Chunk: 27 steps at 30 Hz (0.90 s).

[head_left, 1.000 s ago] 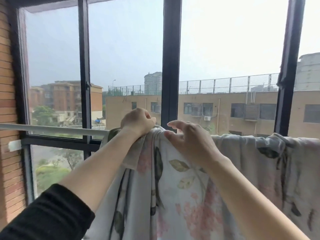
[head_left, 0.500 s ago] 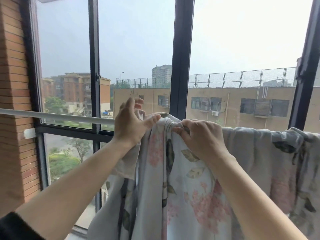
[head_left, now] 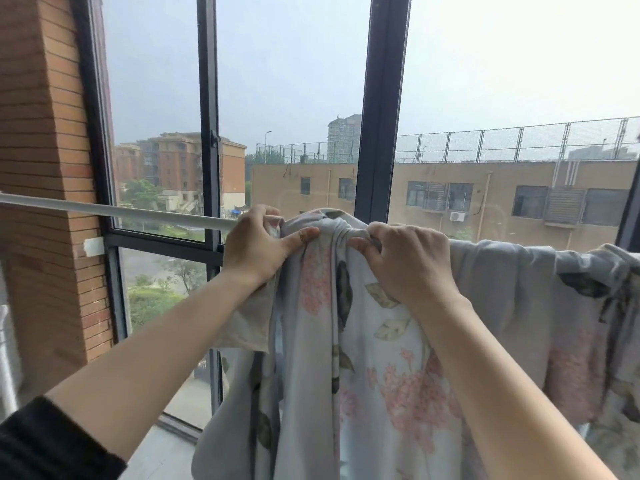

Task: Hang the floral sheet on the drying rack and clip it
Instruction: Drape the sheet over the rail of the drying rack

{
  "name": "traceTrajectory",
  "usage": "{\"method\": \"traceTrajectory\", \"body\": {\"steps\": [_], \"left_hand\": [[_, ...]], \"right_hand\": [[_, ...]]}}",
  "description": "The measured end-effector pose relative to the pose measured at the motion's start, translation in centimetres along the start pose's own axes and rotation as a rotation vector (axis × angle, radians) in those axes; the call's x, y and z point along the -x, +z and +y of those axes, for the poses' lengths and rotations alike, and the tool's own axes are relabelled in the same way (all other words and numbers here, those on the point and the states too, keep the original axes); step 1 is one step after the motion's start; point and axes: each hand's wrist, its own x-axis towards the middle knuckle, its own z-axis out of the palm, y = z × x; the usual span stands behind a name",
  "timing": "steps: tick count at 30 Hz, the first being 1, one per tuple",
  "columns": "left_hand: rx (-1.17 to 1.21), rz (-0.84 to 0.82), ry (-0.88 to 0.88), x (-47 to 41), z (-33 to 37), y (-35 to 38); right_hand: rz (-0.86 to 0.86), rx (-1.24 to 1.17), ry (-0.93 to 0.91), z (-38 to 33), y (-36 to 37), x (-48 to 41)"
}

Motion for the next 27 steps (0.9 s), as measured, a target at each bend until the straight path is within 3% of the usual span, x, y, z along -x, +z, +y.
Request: {"method": "traceTrajectory", "body": {"steps": [7,13,18,24,27], "left_hand": [[-0.032,0.073,0.079,1.3,-1.7,-0.9],[0.144,0.076,0.112,2.8,-4.6,-1.3],[0.287,-0.305,-0.034,2.8,-6.6,-0.2],[0.337,-0.590,0.011,2.6,-5.5,1.1],[0.341,-0.606,0.019,2.7,-5.6,1.3]], "right_hand": [[0.008,0.035,0.024,-0.5,0.3,-0.2],[0.022,0.070,0.083,-1.0,0.4,0.0],[0.027,0.067,0.115,-1.9,0.5,-0.1],[0.000,0.081,0.151,-2.4,0.2,0.0],[-0.032,0.069,0.185,-2.5,-0.2,-0.1]]}}
